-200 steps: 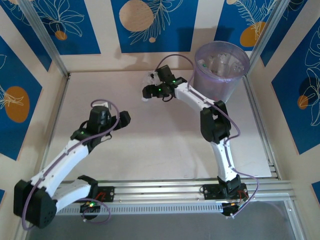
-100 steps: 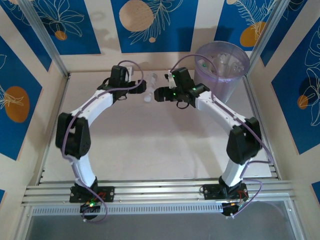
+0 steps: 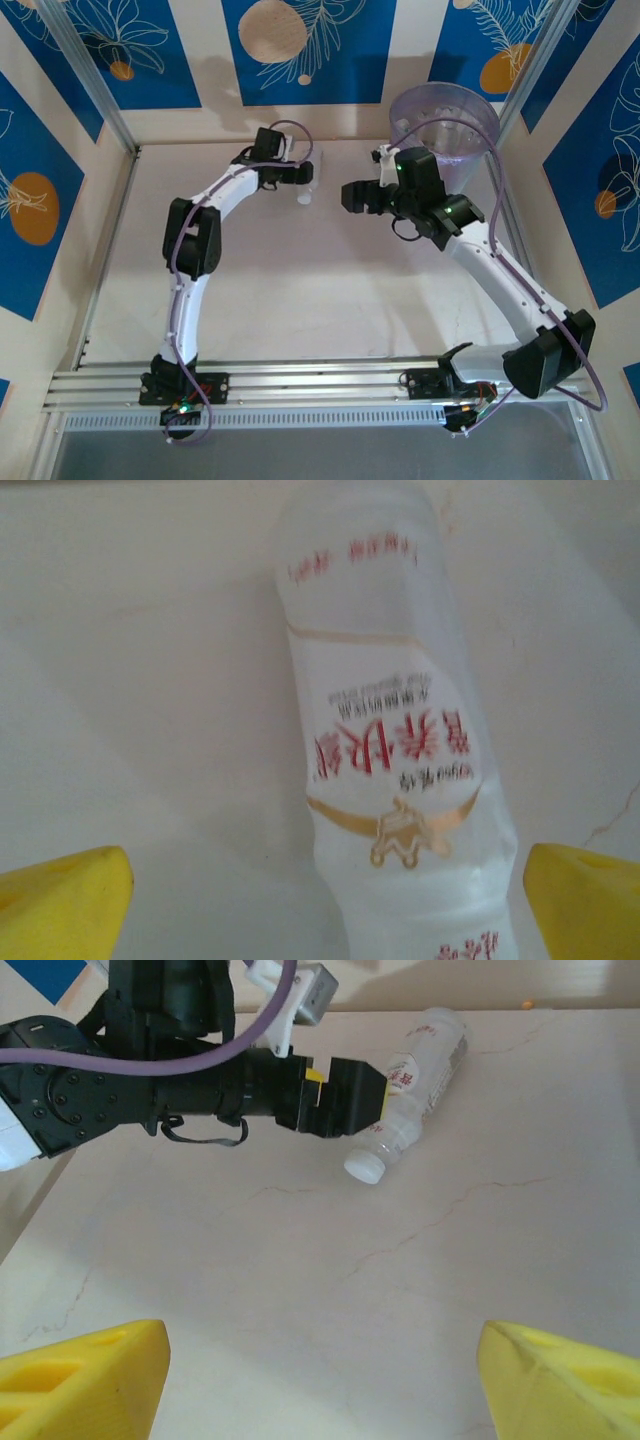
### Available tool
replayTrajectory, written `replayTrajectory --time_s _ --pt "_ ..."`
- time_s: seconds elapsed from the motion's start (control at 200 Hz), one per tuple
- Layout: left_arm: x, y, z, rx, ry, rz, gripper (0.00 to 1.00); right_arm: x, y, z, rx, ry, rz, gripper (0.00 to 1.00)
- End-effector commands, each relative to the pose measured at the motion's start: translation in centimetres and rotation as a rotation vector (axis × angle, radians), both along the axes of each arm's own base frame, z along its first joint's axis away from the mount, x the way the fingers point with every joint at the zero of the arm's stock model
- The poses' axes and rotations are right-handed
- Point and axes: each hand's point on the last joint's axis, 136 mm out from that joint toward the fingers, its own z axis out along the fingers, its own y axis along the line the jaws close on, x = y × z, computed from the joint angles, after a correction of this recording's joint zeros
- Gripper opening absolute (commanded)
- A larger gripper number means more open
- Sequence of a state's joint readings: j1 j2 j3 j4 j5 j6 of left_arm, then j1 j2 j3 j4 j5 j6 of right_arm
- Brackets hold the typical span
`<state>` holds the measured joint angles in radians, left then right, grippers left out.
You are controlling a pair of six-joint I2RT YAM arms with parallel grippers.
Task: Put the plastic bottles in the bin
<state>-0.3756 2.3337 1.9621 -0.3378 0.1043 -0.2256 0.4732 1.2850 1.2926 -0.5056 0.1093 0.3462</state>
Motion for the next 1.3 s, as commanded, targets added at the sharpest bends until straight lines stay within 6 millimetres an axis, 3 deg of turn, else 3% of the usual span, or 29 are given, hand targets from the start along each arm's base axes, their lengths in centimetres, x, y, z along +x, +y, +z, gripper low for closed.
replayTrajectory --time_s 0.0,0.11,0.39,0.685,0.895,1.065,1.291 --pt "-1.3 -1.9 -0.8 0.033 0.026 -0.055 1.0 -0.2 -1.2 -1.1 -0.019 0.031 -0.033 0.8" --pt "-2.0 -2.8 -1.9 0.03 0.056 -0.074 1.0 -0.1 -1.4 -1.4 -0.014 0.035 -0.035 0.8" --pt "-1.7 -2.4 -4.9 0.06 0.118 -0.023 1.0 -0.5 -1.6 -1.8 -0.01 0.039 -0.033 0.8" --pt "-1.7 -2.7 -4.5 0.045 0.104 -0.028 0.69 -1.0 -2.4 -2.1 -0.016 0.049 -0.045 0.8" --pt "-2.7 -2.5 -1.9 0.003 0.033 -0.036 0.54 -1.3 -2.9 -2.0 -0.021 0.051 -0.066 0.8" --pt "-4.4 -1.9 0.6 -0.037 -0.02 -0.04 0.52 -1.5 -3.1 -2.1 -0.018 0.056 -0.077 0.8" --pt "-10.1 -1.0 4.0 -0.161 -0.084 -0.057 0.46 -1.0 -1.6 -1.7 0.059 0.078 -0.048 0.8"
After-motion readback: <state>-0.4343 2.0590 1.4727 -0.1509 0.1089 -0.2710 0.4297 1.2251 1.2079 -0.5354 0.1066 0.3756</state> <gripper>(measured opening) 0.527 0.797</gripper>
